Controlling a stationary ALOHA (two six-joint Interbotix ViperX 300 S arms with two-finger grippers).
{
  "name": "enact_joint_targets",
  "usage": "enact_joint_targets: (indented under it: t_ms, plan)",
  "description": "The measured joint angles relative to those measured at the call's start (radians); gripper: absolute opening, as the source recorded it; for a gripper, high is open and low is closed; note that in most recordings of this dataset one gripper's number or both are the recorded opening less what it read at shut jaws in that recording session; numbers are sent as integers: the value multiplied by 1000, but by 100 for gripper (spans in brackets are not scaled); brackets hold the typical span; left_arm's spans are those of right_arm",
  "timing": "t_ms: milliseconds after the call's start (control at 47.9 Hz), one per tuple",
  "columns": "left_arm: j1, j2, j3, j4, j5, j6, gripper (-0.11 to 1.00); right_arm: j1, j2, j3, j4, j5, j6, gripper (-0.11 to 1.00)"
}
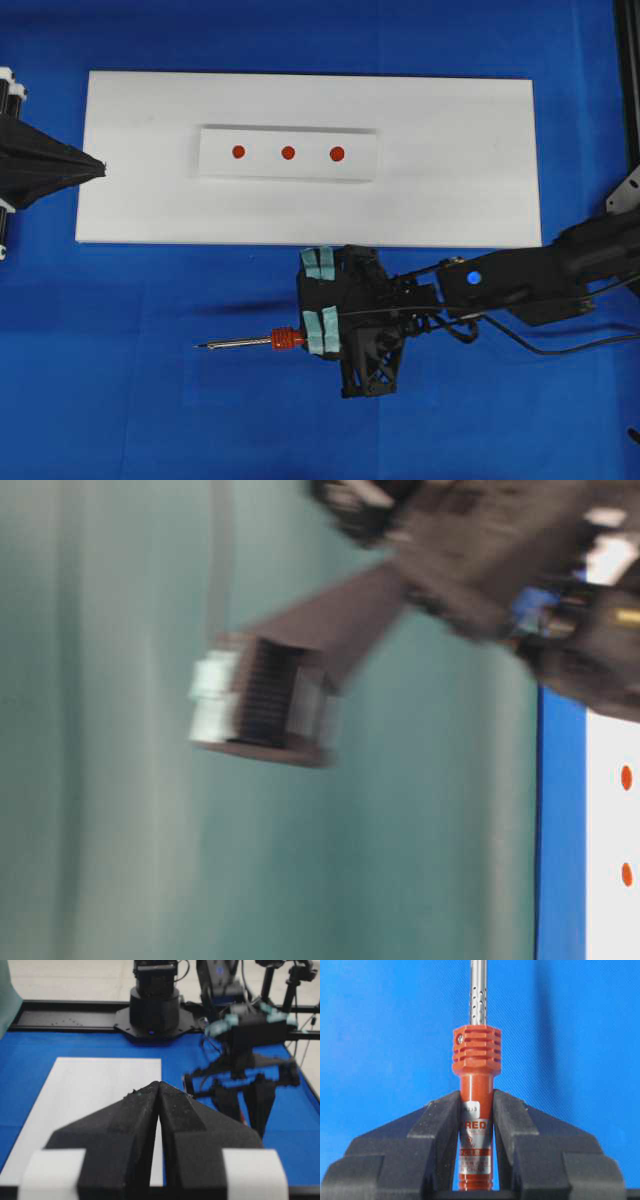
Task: Touch the tip of the soldering iron to the mark.
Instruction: 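Lift the iron tip-down and carry it over the red dots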
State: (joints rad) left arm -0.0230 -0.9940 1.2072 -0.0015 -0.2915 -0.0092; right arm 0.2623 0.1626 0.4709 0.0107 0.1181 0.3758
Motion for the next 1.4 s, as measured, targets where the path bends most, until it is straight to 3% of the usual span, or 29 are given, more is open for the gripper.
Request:
enact_joint_targets:
  t_ms: [522,1024,1400]
  plan:
    - [-2,0,0,2,3,-29,0,9,-164,-140,-109,371,-2,6]
    - [-2,0,5,2,5,-31,0,3,-164,-146,-141,391,-2,6]
    - [0,0,5,2,5,-31,0,-140,-192,-118,-218,407,-26,6]
